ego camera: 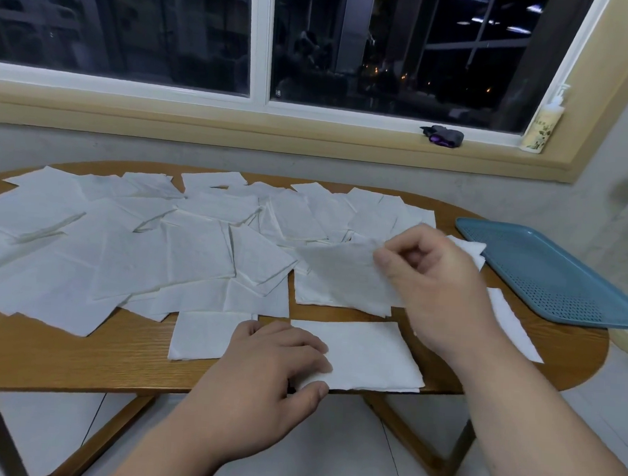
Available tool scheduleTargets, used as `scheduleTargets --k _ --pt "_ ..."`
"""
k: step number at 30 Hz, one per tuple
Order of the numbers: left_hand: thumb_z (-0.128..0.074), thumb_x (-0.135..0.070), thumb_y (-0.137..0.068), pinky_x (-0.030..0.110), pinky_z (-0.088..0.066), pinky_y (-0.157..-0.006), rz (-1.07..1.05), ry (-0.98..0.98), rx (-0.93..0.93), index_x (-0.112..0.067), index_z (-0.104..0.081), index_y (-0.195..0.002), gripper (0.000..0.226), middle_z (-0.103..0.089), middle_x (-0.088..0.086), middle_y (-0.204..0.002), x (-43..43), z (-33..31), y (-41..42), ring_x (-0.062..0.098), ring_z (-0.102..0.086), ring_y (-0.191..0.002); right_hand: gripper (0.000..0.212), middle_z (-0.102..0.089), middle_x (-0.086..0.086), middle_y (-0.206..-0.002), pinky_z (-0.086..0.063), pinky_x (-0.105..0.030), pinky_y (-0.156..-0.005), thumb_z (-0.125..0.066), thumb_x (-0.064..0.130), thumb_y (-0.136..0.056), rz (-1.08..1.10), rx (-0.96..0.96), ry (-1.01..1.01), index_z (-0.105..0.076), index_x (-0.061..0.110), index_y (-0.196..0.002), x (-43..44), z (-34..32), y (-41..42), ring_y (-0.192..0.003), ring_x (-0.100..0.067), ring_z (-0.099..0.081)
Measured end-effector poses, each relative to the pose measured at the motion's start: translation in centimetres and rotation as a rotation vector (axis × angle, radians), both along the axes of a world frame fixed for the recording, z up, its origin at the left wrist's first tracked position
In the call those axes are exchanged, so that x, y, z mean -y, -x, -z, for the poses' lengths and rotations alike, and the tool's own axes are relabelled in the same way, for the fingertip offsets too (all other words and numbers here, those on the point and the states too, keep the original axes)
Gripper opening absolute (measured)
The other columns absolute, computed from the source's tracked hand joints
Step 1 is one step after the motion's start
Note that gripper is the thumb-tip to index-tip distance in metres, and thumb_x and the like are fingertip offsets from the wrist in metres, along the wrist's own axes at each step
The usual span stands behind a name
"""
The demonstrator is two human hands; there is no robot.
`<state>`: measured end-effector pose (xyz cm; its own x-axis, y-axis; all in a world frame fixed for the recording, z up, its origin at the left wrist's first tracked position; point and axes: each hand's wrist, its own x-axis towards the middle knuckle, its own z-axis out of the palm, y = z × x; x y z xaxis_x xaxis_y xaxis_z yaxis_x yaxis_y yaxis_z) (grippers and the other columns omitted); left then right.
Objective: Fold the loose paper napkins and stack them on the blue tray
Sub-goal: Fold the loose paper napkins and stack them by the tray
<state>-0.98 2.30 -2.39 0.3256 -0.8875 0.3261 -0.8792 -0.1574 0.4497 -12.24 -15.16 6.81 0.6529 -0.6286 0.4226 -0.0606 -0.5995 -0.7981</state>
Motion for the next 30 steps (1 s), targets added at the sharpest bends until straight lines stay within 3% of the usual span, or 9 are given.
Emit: scheduleTargets --k 4,7,9,12,16,18,24,27,30 --pt "-0.05 -0.057 -0.084 0.028 -0.03 -0.103 -0.047 0.199 -0.108 -0.041 -0.063 -0.095 0.024 -0.05 -0.033 -0.115 0.0 0.0 -0.1 -0.006 -0.04 -0.123 0.007 -0.066 0.009 -0.068 -0.047 -0.019 -0.061 -0.064 0.029 -0.093 0.073 0.18 -0.184 -0.066 0.024 -0.09 -0.4 0.5 2.8 -0.062 -0.003 -0.057" --pt "-0.054 -0.056 -0.082 0.037 -0.039 -0.095 -0.128 0.313 -0.214 -0.038 -0.051 -0.08 0.019 -0.052 -0.023 -0.097 -0.1 -0.2 -0.2 0.003 -0.046 -0.118 0.01 -0.068 0.006 -0.077 -0.042 -0.007 -0.05 -0.062 0.027 -0.096 0.166 0.104 -0.31 -0.066 0.02 -0.091 -0.1 2.9 3.4 -0.06 0.008 -0.058" --pt "-0.054 -0.059 -0.08 0.039 -0.04 -0.092 -0.144 0.289 -0.249 -0.037 -0.046 -0.076 0.024 -0.055 -0.019 -0.091 0.1 -0.3 -0.2 0.002 -0.049 -0.116 0.01 -0.07 0.011 -0.075 -0.041 -0.007 -0.047 -0.061 0.027 -0.096 0.205 0.04 -0.357 -0.066 0.02 -0.091 0.3 4.5 3.3 -0.068 0.004 -0.064" --pt "-0.055 -0.062 -0.077 0.036 -0.042 -0.082 -0.155 0.213 -0.34 -0.037 -0.049 -0.08 0.026 -0.062 -0.021 -0.096 0.1 -0.4 -0.1 0.007 -0.055 -0.092 0.011 -0.07 0.013 -0.072 -0.04 -0.01 -0.046 -0.06 0.03 -0.097 0.263 -0.023 -0.313 -0.064 0.023 -0.089 0.8 6.0 3.1 -0.069 0.0 -0.065" --pt "-0.059 -0.051 -0.086 0.028 -0.038 -0.092 -0.182 0.116 -0.298 -0.053 -0.056 -0.095 0.009 -0.058 -0.032 -0.103 0.1 -0.8 0.3 -0.008 -0.042 -0.107 0.01 -0.071 0.014 -0.07 -0.04 -0.012 -0.044 -0.058 0.032 -0.098 0.249 -0.04 -0.268 -0.06 0.025 -0.09 0.8 6.5 2.8 -0.065 0.002 -0.063" --pt "-0.058 -0.049 -0.088 0.03 -0.036 -0.099 -0.173 0.116 -0.225 -0.058 -0.054 -0.098 0.014 -0.049 -0.041 -0.115 0.2 -1.0 0.4 -0.017 -0.036 -0.113 0.005 -0.07 0.022 -0.073 -0.041 -0.011 -0.045 -0.06 0.031 -0.097 0.209 -0.043 -0.245 -0.057 0.027 -0.095 0.6 6.5 2.9 -0.065 0.002 -0.064" --pt "-0.051 -0.055 -0.084 0.045 -0.036 -0.106 -0.17 0.16 -0.172 -0.052 -0.061 -0.104 0.023 -0.05 -0.032 -0.119 0.2 -0.4 0.1 -0.006 -0.04 -0.124 0.033 -0.058 0.029 -0.066 -0.039 -0.005 -0.056 -0.063 0.02 -0.095 0.064 -0.044 -0.142 -0.058 0.043 -0.119 0.5 6.3 3.4 -0.068 0.005 -0.058" --pt "-0.053 -0.053 -0.084 0.049 -0.035 -0.107 -0.155 0.189 -0.153 -0.052 -0.061 -0.105 0.022 -0.047 -0.033 -0.125 0.0 -0.4 0.3 -0.006 -0.036 -0.129 0.028 -0.066 0.035 -0.084 -0.042 -0.006 -0.073 -0.064 0.018 -0.095 0.037 0.032 -0.168 -0.07 0.043 -0.106 0.3 6.1 3.5 -0.088 0.01 -0.061" --pt "-0.054 -0.053 -0.084 0.049 -0.035 -0.108 -0.165 0.211 -0.14 -0.052 -0.061 -0.108 0.025 -0.043 -0.033 -0.132 -0.1 -0.3 0.4 -0.002 -0.035 -0.133 0.031 -0.071 0.031 -0.093 -0.043 -0.003 -0.078 -0.065 0.012 -0.093 -0.019 0.097 -0.198 -0.074 0.041 -0.089 -0.3 5.6 3.4 -0.096 0.013 -0.062"
